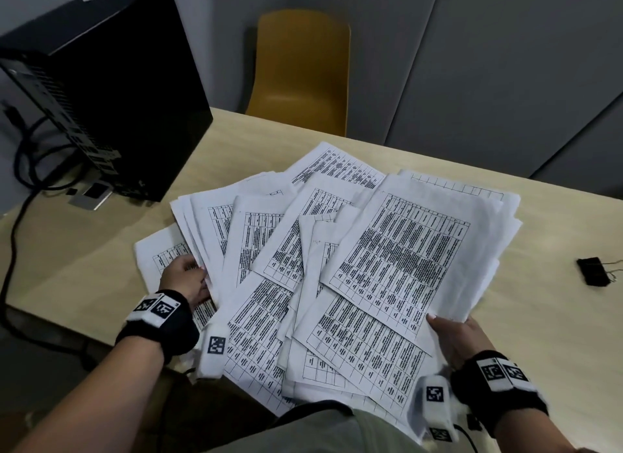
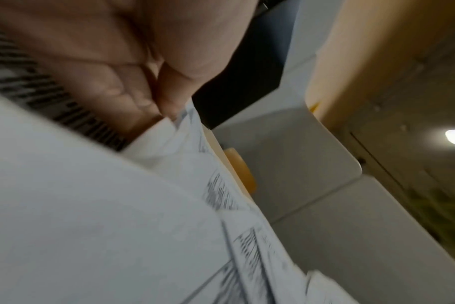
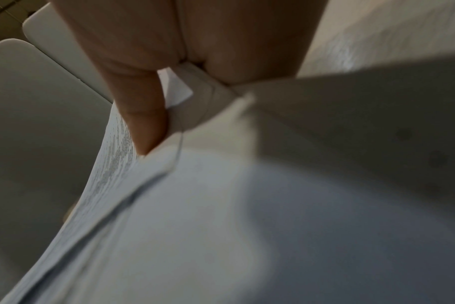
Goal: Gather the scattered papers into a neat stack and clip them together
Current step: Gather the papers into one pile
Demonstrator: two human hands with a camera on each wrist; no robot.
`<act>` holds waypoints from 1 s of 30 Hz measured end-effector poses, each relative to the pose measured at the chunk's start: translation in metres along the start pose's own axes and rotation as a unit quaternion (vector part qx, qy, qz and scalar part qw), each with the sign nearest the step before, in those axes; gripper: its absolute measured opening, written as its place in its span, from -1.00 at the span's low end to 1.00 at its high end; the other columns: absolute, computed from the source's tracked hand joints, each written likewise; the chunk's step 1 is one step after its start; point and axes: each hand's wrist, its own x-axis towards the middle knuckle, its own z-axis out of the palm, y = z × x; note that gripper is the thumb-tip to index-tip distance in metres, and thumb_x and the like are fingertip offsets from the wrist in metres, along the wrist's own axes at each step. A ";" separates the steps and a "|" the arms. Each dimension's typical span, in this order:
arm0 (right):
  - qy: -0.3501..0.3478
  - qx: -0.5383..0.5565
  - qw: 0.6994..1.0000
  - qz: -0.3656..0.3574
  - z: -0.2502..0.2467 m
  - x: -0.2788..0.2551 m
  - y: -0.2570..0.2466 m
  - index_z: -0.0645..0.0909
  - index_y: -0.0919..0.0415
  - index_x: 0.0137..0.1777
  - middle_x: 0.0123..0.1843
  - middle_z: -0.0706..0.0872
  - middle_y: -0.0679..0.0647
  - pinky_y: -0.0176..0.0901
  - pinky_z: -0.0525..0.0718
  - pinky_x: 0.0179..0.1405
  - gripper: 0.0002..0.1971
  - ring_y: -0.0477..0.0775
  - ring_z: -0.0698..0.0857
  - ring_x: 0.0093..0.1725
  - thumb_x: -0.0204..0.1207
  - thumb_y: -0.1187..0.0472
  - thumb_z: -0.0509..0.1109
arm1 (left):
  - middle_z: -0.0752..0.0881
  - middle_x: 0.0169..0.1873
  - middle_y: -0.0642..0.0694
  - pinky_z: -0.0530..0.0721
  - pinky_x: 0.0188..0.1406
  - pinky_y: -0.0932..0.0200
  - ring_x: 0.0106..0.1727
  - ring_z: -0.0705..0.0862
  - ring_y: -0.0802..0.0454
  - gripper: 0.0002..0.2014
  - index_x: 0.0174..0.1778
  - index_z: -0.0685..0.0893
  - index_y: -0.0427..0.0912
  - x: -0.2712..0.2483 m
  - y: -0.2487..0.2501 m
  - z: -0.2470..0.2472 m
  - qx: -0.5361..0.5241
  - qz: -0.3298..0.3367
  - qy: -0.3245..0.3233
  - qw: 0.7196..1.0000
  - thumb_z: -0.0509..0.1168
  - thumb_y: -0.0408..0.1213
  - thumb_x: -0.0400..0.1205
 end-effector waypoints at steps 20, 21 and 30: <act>0.008 -0.012 1.000 0.006 0.001 -0.007 -0.005 0.46 0.38 0.12 -0.75 0.62 0.03 -0.45 0.43 -0.82 -0.77 -0.07 0.55 -0.81 0.48 0.48 0.34 | 0.61 0.27 -0.04 0.43 0.41 -0.12 0.25 0.56 -0.07 -0.39 0.40 0.38 -0.07 -0.033 -0.007 0.021 0.227 -0.006 -0.187 0.956 0.47 -0.24 0.46; 0.008 -0.014 1.000 0.003 0.000 -0.005 -0.004 0.46 0.38 0.11 -0.71 0.64 0.06 -0.45 0.43 -0.82 -0.77 -0.06 0.56 -0.79 0.48 0.48 0.34 | 0.60 0.26 -0.07 0.46 0.40 -0.12 0.24 0.57 -0.10 -0.36 0.41 0.32 -0.07 -0.030 -0.003 0.022 0.225 0.010 -0.154 0.962 0.46 -0.22 0.46; 0.009 -0.021 1.000 0.007 -0.002 0.009 0.011 0.49 0.41 0.24 -0.20 0.69 0.30 0.12 0.63 -0.01 -0.63 0.30 0.67 -0.14 0.43 0.42 0.41 | 0.10 0.53 -0.23 0.28 0.52 -0.07 0.50 0.26 -0.33 -0.65 0.13 0.66 -0.05 -0.026 0.014 0.060 0.376 0.085 -0.067 0.920 0.45 -0.08 0.44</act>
